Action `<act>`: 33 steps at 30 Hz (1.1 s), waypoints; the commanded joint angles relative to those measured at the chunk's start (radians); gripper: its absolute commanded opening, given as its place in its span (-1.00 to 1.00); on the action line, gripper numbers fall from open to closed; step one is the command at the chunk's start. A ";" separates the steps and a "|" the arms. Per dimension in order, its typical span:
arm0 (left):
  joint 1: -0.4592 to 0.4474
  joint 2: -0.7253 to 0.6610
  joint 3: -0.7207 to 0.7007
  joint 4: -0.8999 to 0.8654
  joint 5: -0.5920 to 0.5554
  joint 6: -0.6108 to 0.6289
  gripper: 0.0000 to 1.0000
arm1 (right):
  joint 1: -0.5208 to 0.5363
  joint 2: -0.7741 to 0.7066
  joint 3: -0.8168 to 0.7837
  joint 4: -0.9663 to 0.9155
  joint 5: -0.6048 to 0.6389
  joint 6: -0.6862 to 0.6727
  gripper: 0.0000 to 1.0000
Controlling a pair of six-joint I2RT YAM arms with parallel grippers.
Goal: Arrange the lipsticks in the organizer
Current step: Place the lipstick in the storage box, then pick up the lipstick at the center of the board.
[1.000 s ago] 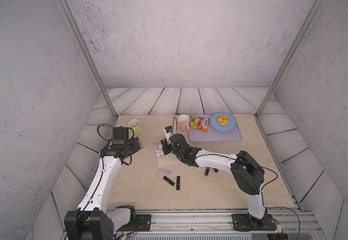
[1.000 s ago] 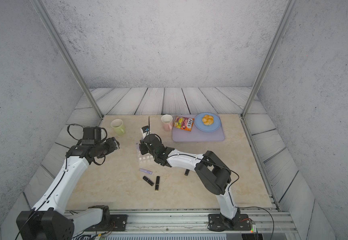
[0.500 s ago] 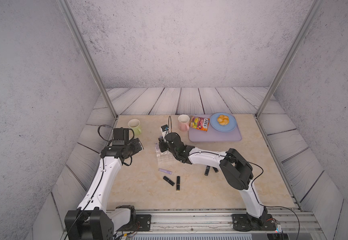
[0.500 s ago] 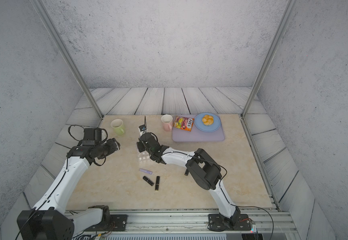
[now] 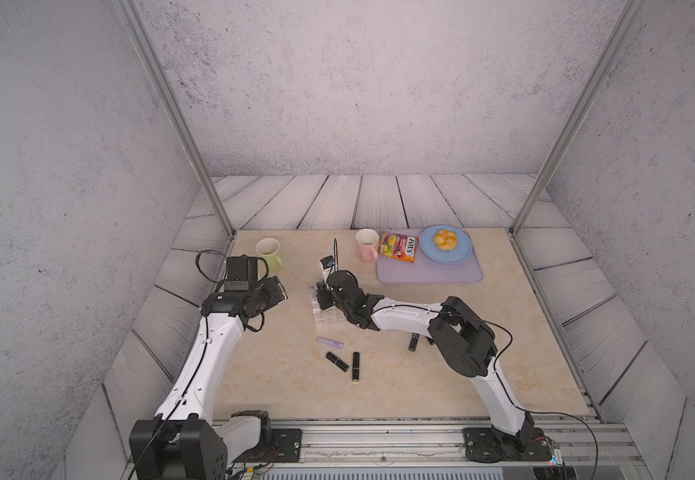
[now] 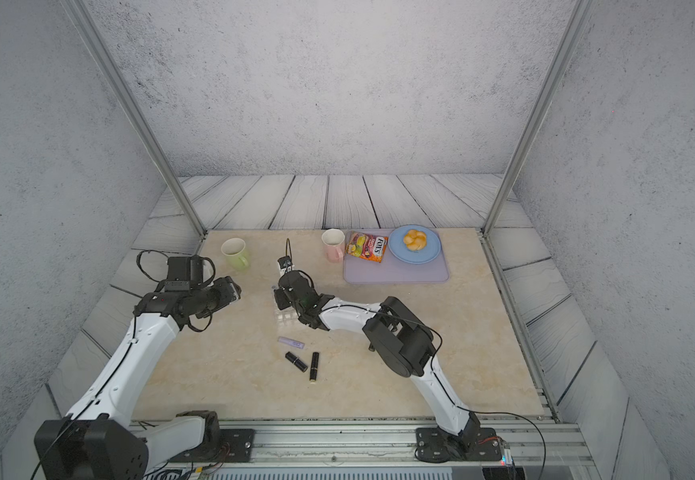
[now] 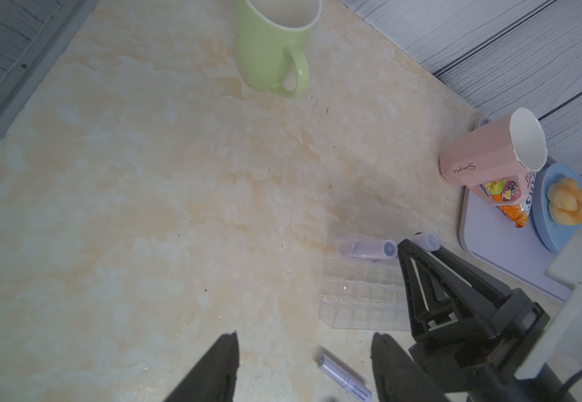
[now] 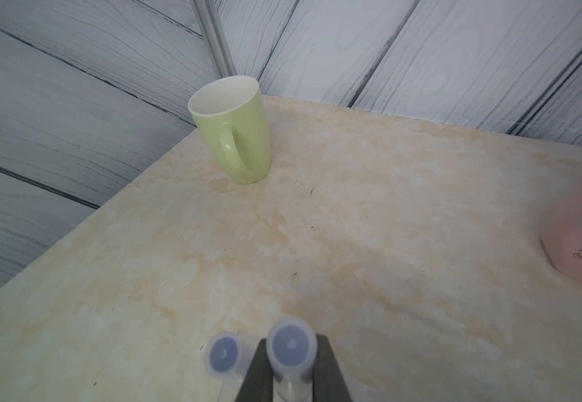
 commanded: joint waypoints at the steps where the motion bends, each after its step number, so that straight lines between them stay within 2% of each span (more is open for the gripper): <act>1: 0.009 -0.009 -0.015 0.008 0.008 -0.003 0.32 | 0.004 0.016 0.020 -0.019 0.002 0.011 -0.88; 4: 0.011 -0.011 -0.011 0.006 0.010 -0.003 0.32 | 0.006 0.005 0.012 -0.021 0.010 0.009 -0.49; 6: 0.010 -0.014 -0.011 0.004 0.011 -0.004 0.32 | 0.008 -0.013 0.016 -0.036 0.020 0.008 -0.30; 10: 0.010 -0.021 -0.010 -0.001 0.011 -0.003 0.32 | 0.008 -0.063 0.021 -0.075 0.033 0.009 -0.08; 16: 0.011 -0.042 0.018 -0.053 -0.009 0.007 0.29 | 0.006 -0.197 -0.030 -0.161 0.048 0.042 0.01; 19: 0.012 -0.064 0.029 -0.086 -0.045 0.014 0.29 | 0.003 -0.294 -0.072 -0.284 0.028 0.038 0.04; 21: 0.015 -0.071 0.036 -0.102 -0.074 0.011 0.28 | 0.002 -0.342 -0.097 -0.395 -0.045 0.018 0.05; 25: 0.030 -0.080 0.034 -0.122 -0.140 -0.008 0.28 | 0.004 -0.408 -0.148 -0.607 -0.275 -0.022 0.04; 28: 0.038 -0.080 0.025 -0.121 -0.150 -0.027 0.28 | 0.020 -0.421 -0.187 -0.705 -0.362 -0.014 0.01; 33: 0.047 -0.087 -0.001 -0.125 -0.181 -0.072 0.27 | 0.074 -0.314 -0.107 -0.901 -0.310 -0.064 -0.04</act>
